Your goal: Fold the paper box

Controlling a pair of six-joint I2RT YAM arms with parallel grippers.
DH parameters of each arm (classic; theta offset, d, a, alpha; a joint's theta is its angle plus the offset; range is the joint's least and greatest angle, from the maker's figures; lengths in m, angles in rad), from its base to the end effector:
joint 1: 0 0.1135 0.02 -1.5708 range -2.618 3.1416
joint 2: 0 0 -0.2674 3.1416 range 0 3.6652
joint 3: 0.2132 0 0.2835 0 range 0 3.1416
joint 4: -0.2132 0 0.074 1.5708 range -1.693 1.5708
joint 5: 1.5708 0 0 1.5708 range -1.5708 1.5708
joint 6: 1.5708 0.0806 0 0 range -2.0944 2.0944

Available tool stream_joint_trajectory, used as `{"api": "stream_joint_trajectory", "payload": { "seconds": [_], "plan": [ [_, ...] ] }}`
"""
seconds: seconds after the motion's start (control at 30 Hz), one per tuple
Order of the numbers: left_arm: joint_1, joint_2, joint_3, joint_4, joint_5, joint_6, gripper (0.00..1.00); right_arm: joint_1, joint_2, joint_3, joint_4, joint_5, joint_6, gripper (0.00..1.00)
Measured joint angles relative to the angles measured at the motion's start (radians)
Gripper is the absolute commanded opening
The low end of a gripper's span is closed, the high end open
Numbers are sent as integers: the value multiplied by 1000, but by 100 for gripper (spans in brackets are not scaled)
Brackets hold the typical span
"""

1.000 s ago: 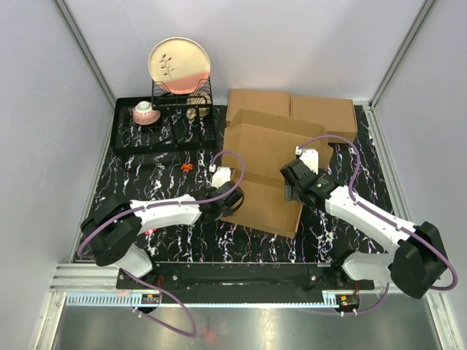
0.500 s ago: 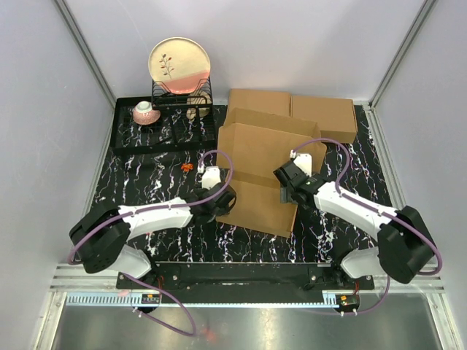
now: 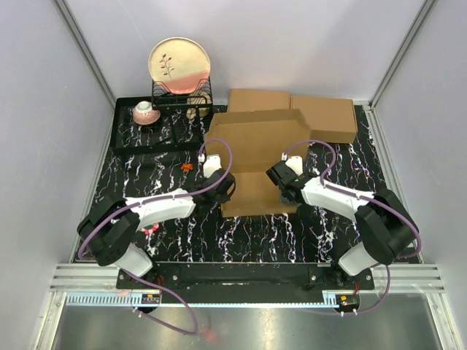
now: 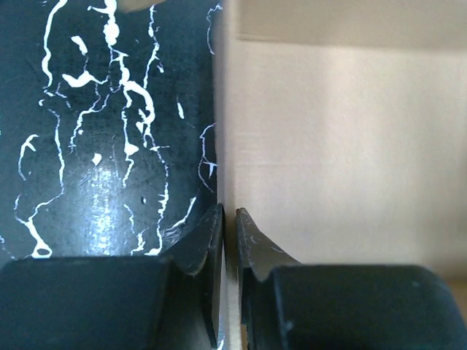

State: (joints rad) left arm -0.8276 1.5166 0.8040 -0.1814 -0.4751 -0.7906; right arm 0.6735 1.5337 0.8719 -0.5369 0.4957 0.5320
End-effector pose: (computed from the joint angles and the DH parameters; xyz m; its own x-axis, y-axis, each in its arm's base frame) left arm 0.2610 -0.2295 0.1312 -0.6987 -0.1738 -0.6940 -0.0507 0.9796 -0.1943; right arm 0.2726 0.1685 0.1228 -0.8373 -0.0972 -0.5381 0.0130 0.9802 -0.1974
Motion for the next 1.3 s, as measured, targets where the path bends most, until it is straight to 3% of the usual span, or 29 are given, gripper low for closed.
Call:
{"api": "stream_joint_trajectory", "payload": {
  "seconds": [0.17, 0.43, 0.6, 0.73, 0.8, 0.97, 1.1, 1.3],
  "plan": [
    [3, 6, -1, 22, 16, -4, 13, -2, 1, 23, 2, 11, -11, 47],
    [4, 13, -1, 28, 19, 14, 22, -9, 7, 41, 0, 17, -29, 37],
    [4, 40, 23, 18, 27, 77, 22, -9, -8, 33, 2, -9, -5, 69],
    [4, 41, 26, 19, 28, 108, 22, -9, -56, 19, -6, -8, 16, 73],
    [4, 41, 25, 19, 29, 118, 22, -10, -71, 19, -5, -6, 17, 71],
    [4, 41, 20, 25, 29, 145, 21, -36, -53, 27, 0, -5, 3, 53],
    [4, 40, 20, 31, 31, 183, 20, -59, -24, 29, 36, -9, -24, 47],
    [4, 41, 20, 41, 35, 234, 18, -64, -12, 29, 109, -16, -72, 26]
  ]
}}
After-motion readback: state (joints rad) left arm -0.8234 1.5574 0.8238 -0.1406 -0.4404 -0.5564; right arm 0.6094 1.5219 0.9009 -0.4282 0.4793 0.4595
